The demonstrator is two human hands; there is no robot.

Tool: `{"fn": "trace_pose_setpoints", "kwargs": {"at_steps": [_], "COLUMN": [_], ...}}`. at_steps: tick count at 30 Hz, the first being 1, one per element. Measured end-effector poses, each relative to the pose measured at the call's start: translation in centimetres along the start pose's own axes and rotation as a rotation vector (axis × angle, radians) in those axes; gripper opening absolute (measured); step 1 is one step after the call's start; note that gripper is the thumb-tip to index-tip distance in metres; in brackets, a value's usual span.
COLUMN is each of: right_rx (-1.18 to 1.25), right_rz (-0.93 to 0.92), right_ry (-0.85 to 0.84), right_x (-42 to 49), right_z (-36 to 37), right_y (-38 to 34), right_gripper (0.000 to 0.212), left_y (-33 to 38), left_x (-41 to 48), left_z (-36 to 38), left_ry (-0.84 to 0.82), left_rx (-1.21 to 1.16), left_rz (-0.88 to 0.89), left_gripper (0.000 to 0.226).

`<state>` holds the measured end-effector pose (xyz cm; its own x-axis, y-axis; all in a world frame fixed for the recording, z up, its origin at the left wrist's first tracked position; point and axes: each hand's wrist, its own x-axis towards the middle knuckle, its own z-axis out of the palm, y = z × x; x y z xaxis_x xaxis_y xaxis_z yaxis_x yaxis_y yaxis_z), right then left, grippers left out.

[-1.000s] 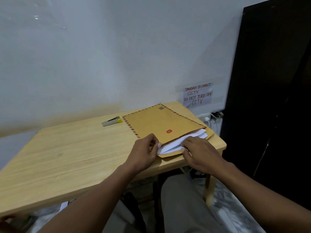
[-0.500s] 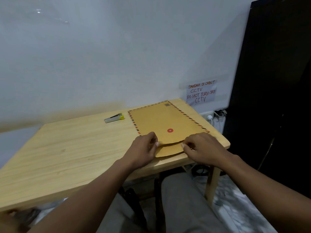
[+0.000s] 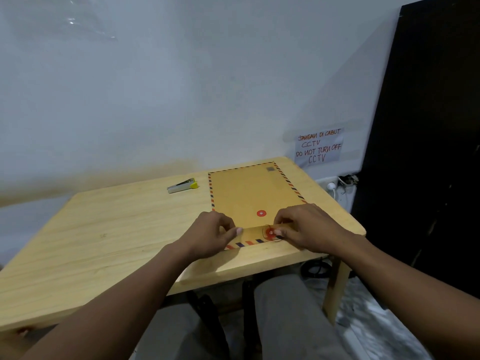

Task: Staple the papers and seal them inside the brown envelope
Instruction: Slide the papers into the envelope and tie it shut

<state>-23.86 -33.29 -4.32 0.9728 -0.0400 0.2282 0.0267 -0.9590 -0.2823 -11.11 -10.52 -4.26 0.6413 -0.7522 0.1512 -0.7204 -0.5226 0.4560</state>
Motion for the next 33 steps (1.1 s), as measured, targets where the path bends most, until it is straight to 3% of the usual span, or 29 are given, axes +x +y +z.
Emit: {"fn": "trace_pose_setpoints", "kwargs": {"at_steps": [5,9,15,19,23,25,27,29,33], "right_rx": [0.002,-0.185,-0.070,0.045,0.013,0.163,0.478,0.652,0.657], "right_rz": [0.080,0.004,-0.104,-0.084,-0.064,0.032,0.190,0.318,0.363], "right_ry": [0.005,0.177,0.110,0.140,0.090,0.095,0.099,0.020,-0.288], "right_x": [2.4,2.5,0.8,0.8,1.0,1.3,2.1,3.6,6.9], "right_z": [1.1,2.3,3.9,4.1,4.2,3.5,2.0,0.2,-2.4], "right_y": [-0.6,-0.9,-1.3,-1.8,-2.2,-2.7,-3.3,-3.4,-1.9], "right_gripper": [0.029,0.022,0.045,0.018,0.012,0.013,0.015,0.018,0.017], "left_y": [-1.1,-1.9,-2.0,-1.7,-1.4,-1.3,-1.1,-1.1,-1.0], "left_x": [0.4,0.1,-0.1,0.1,0.5,0.7,0.8,1.1,1.4], "left_z": [0.8,1.7,2.5,2.2,1.8,1.7,1.6,1.4,1.1], "left_ry": [0.056,0.096,0.170,0.130,0.082,0.068,0.041,0.002,-0.047], "left_rx": [0.017,0.100,0.172,0.174,0.186,0.196,0.204,0.215,0.211], "left_rz": [-0.004,0.016,0.038,0.012,-0.002,0.015,0.028,0.034,0.075], "left_gripper": [0.018,0.015,0.017,0.018,0.021,0.022,0.025,0.029,0.024]}}
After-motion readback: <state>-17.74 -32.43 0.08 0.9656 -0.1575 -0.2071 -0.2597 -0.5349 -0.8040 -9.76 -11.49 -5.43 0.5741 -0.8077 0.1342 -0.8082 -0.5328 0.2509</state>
